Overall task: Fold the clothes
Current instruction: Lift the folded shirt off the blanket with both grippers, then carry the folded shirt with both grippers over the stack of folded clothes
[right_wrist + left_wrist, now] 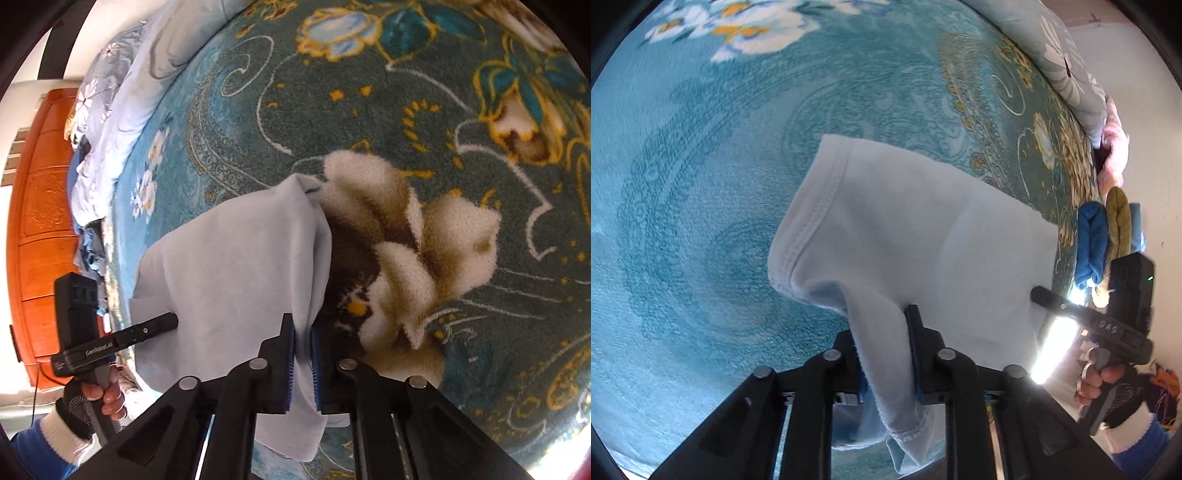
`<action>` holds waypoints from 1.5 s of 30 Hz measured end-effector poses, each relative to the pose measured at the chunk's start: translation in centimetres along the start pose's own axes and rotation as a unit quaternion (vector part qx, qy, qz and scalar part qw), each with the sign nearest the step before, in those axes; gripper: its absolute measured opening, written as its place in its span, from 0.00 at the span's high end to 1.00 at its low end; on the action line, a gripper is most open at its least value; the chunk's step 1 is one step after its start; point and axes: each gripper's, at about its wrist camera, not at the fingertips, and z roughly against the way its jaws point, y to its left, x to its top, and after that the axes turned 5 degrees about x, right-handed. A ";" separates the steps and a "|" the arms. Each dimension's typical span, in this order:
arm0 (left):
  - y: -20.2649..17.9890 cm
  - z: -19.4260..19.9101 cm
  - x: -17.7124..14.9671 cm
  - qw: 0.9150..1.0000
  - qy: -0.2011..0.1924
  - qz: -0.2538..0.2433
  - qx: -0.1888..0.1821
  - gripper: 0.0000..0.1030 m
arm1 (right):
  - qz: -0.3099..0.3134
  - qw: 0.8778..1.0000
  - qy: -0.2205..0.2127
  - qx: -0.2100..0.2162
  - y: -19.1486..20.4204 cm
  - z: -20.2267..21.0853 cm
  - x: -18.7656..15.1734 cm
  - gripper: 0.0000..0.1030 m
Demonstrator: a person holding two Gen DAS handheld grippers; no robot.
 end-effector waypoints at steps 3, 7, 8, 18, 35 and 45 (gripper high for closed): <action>-1.1 1.4 0.0 1.000 -0.013 -0.020 0.017 0.88 | -0.001 1.000 -0.009 -0.008 1.2 1.0 -0.5 0.94; -3.1 4.7 -0.9 0.998 -0.037 -0.052 0.017 0.89 | 0.006 1.000 -0.022 -0.020 2.9 3.3 -1.0 0.94; -3.6 5.6 -1.1 0.997 -0.042 -0.060 0.016 0.89 | 0.014 0.999 -0.027 -0.025 3.9 4.1 -1.2 0.94; -8.0 12.5 -6.4 0.989 -0.098 -0.106 0.018 0.89 | 0.059 0.995 -0.079 -0.033 10.3 12.0 -5.4 0.94; -16.7 16.4 -8.7 0.970 -0.118 -0.190 -0.091 0.89 | 0.058 0.979 -0.175 -0.085 11.1 23.0 -11.7 0.94; -23.3 15.2 -7.5 0.965 -0.118 -0.216 -0.092 0.89 | 0.051 0.978 -0.176 -0.095 6.9 26.1 -10.5 0.94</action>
